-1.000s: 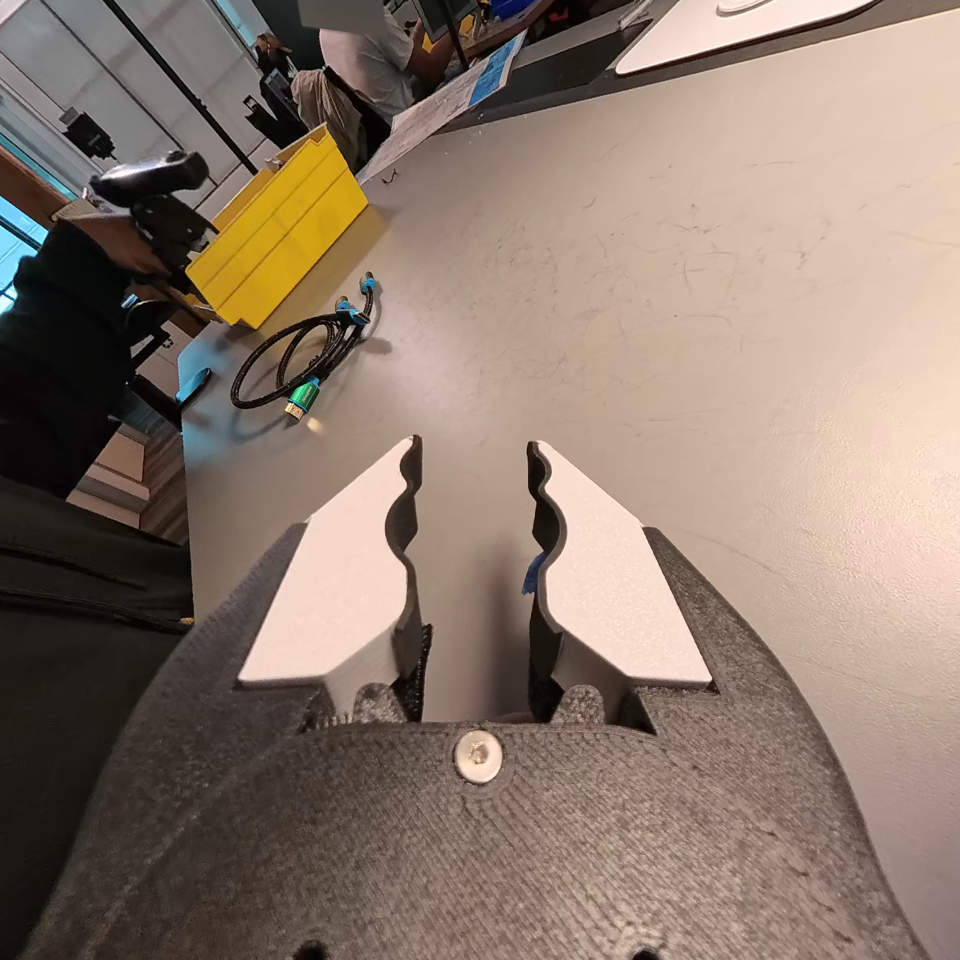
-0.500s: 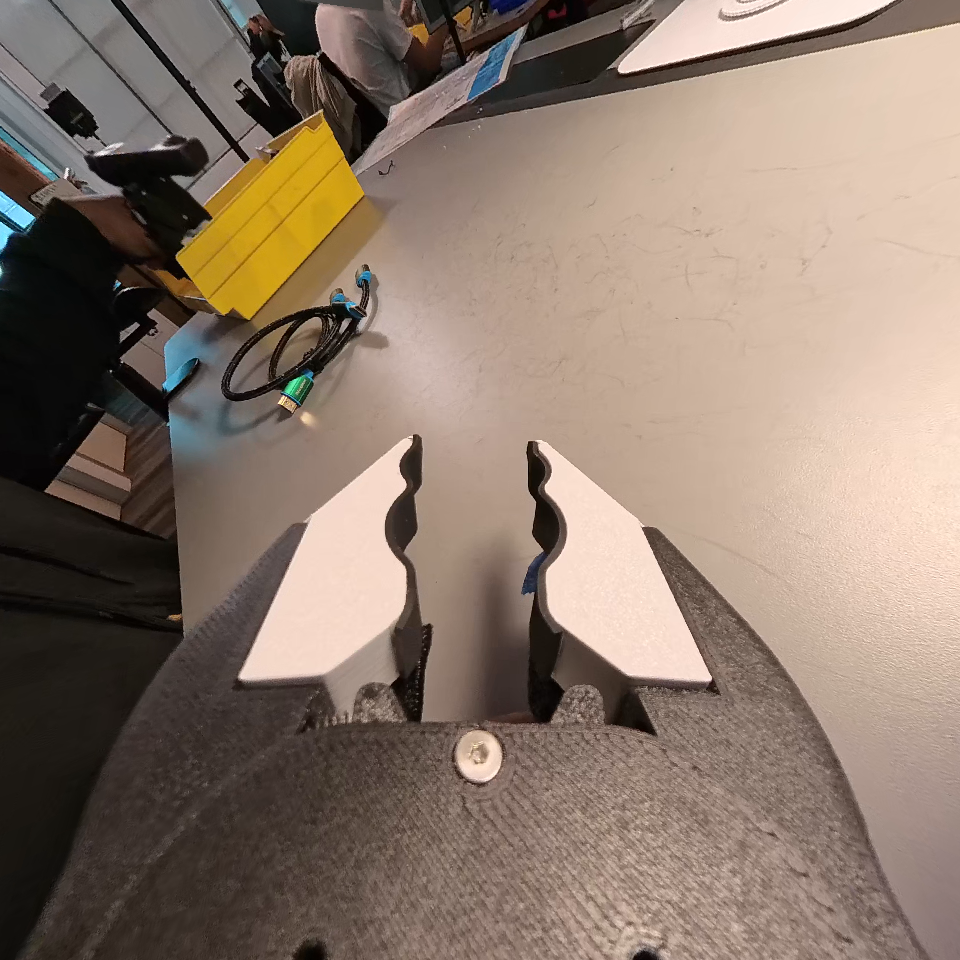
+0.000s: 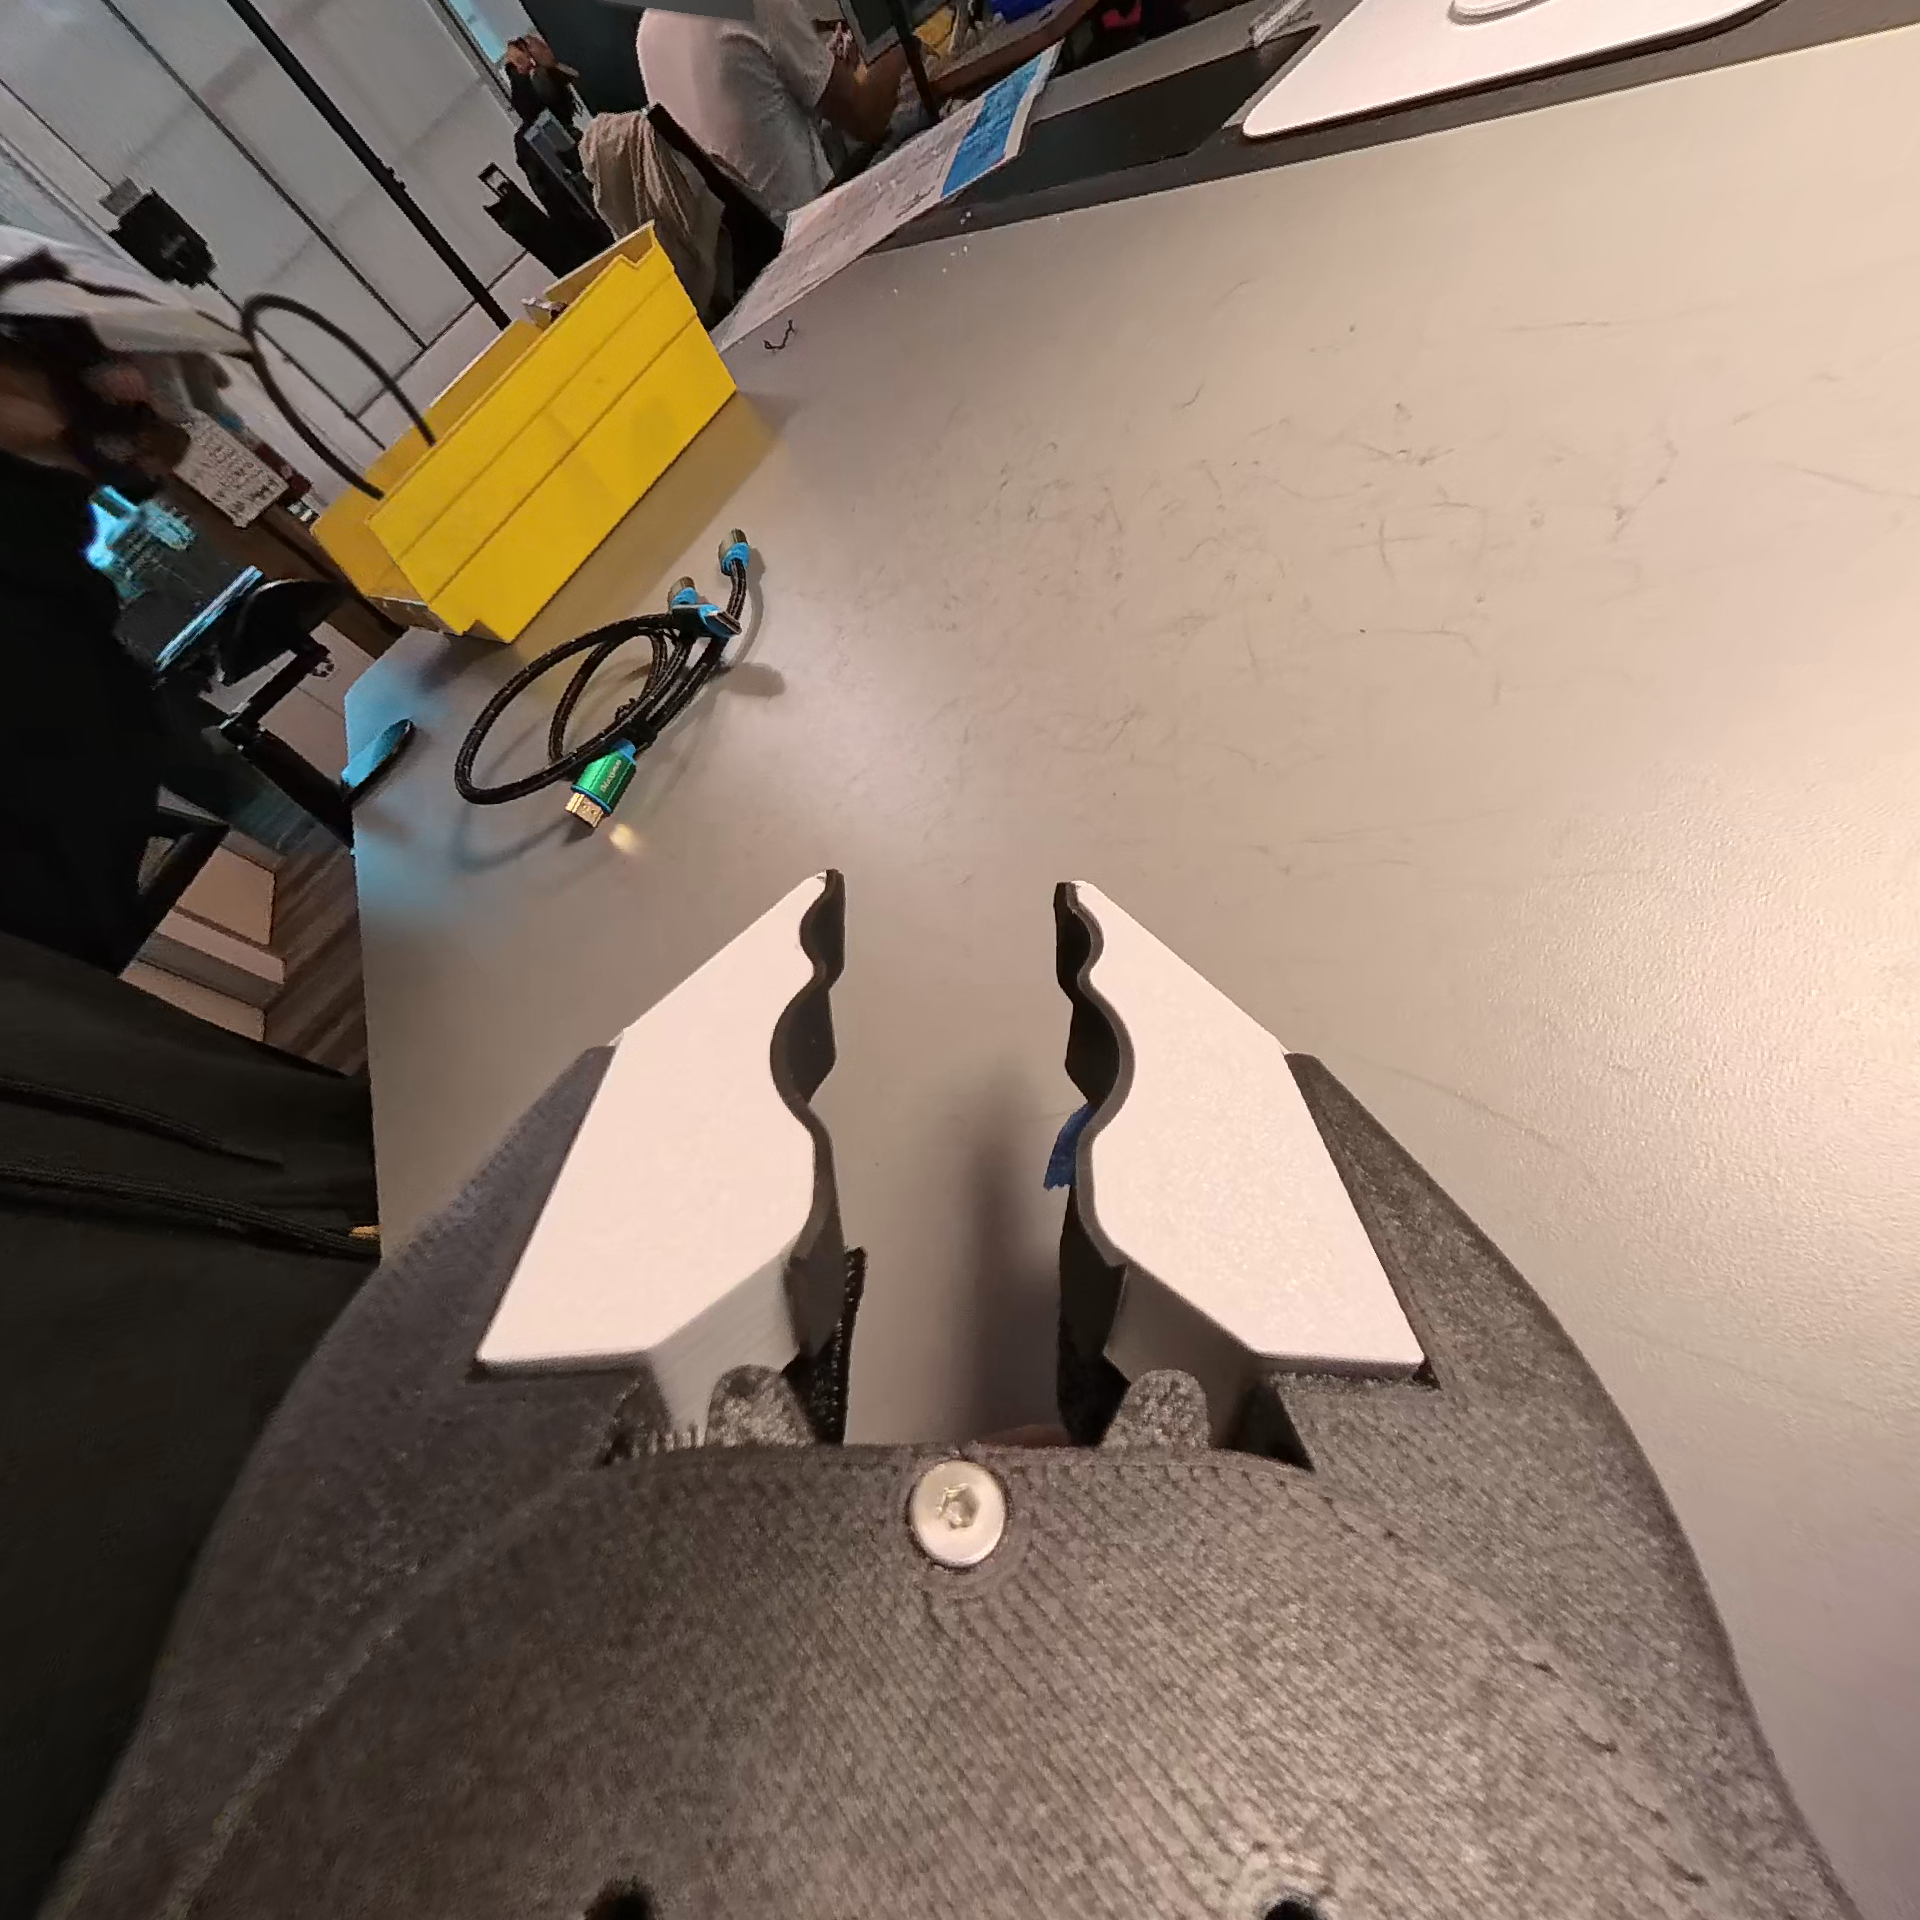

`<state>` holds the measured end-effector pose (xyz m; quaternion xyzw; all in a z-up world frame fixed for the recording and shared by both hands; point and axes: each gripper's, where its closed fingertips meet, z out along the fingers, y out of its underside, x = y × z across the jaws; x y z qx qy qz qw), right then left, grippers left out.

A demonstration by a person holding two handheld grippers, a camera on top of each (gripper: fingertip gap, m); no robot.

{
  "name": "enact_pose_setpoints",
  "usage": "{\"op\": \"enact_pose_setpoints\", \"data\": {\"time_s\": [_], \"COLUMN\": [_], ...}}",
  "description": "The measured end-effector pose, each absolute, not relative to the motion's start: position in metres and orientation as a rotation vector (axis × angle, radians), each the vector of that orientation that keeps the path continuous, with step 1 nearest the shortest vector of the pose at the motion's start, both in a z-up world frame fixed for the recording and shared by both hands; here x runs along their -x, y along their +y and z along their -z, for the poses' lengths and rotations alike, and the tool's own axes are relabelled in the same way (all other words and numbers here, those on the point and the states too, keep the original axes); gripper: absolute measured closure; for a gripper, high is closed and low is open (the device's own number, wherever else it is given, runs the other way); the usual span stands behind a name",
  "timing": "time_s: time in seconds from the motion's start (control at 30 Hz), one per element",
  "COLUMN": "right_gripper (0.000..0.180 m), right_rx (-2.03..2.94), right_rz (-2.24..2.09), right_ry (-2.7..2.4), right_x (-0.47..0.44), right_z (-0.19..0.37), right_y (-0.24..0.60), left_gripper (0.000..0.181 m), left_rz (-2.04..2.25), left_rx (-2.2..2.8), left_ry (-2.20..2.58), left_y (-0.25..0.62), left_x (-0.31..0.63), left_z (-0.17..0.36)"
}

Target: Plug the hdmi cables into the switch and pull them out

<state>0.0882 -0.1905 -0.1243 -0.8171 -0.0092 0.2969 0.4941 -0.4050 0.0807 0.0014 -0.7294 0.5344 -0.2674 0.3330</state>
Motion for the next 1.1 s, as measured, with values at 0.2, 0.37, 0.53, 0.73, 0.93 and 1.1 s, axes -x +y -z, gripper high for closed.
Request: {"op": "enact_pose_setpoints", "data": {"time_s": [0.2, 0.37, 0.53, 0.73, 0.93, 1.1], "right_gripper": [0.138, 0.138, 0.138, 0.138, 0.138, 0.138], "right_rx": [1.971, 1.961, 1.950, 1.958, 1.959, 1.964], "right_rz": [-0.736, -0.728, -0.744, -0.743, -0.741, -0.740], "right_ry": [-0.002, -0.002, 0.010, 0.006, 0.010, 0.015], "right_x": [-0.090, -0.091, -0.093, -0.092, -0.092, -0.093], "right_z": [0.123, 0.122, 0.120, 0.122, 0.122, 0.123], "right_y": [-0.190, -0.191, -0.191, -0.190, -0.190, -0.189], "left_gripper": [0.176, 0.176, 0.179, 0.177, 0.161, 0.147], "left_rz": [0.715, 0.610, 0.654, 0.717, 0.645, 0.607], "left_rx": [1.658, 1.625, 1.615, 1.689, 1.692, 1.800], "left_ry": [1.649, 1.979, 2.207, 2.148, 1.746, 1.368], "left_y": [0.022, -0.018, -0.060, -0.068, 0.002, 0.092], "left_x": [0.318, 0.245, 0.198, 0.168, 0.195, 0.279], "left_z": [-0.032, 0.024, 0.093, 0.119, 0.059, 0.009]}}
